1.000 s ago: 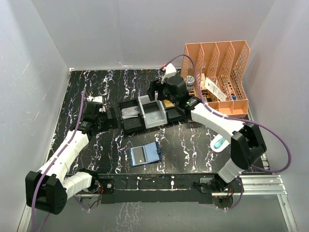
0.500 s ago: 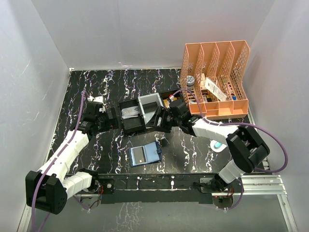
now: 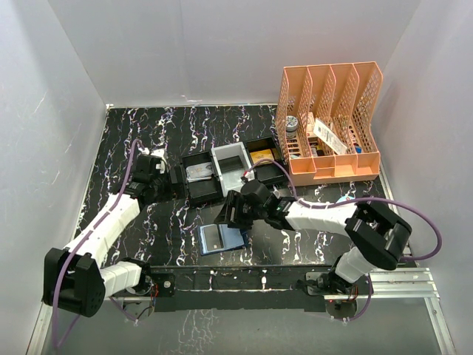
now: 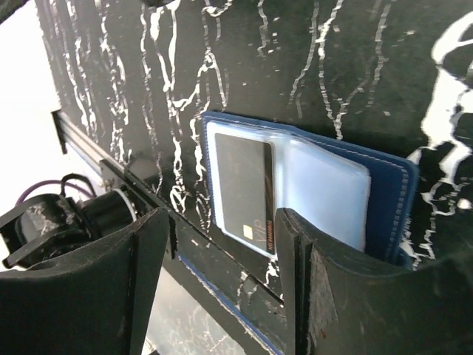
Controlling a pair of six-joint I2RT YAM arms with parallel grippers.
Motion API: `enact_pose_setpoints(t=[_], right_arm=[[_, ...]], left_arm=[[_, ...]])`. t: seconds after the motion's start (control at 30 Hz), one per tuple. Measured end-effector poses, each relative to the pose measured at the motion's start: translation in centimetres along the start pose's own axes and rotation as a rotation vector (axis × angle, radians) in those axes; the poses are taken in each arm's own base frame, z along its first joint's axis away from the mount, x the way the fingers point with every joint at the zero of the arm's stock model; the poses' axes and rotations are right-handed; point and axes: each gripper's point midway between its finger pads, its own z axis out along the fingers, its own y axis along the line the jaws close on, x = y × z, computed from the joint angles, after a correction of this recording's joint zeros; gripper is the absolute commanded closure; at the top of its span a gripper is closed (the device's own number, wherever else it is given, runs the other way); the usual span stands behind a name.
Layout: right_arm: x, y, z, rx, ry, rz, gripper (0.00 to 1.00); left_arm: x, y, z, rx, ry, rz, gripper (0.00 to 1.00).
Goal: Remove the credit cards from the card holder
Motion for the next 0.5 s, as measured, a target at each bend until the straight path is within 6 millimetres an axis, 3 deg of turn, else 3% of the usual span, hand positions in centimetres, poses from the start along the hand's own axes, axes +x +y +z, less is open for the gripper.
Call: enact_pose_setpoints(t=[0.13,0.17,0.2,0.5], right_arm=[[-0.5,-0.8,-0.4,0.038,-0.039,0.003,0.24],[-0.6,-0.7,-0.9,0.033,-0.055,0.000,0.09],[-0.8,-0.6,-1.3,0.025,-0.069,0.000,0.03],[-3.9,2.8,-5.9,-0.096,-0.264,0.037,0.02]], left_arm=[[0.6,-0.2,0.5,0.014,0.036,0.004,0.09],[0.6,-0.3,0.5,0.018,0.038,0.005,0.09],[0.7,-0.4,0.5,0.022,0.038,0.007,0.09],[0.3,-0.7,0.3,0.041,0.021,0.012,0.09]])
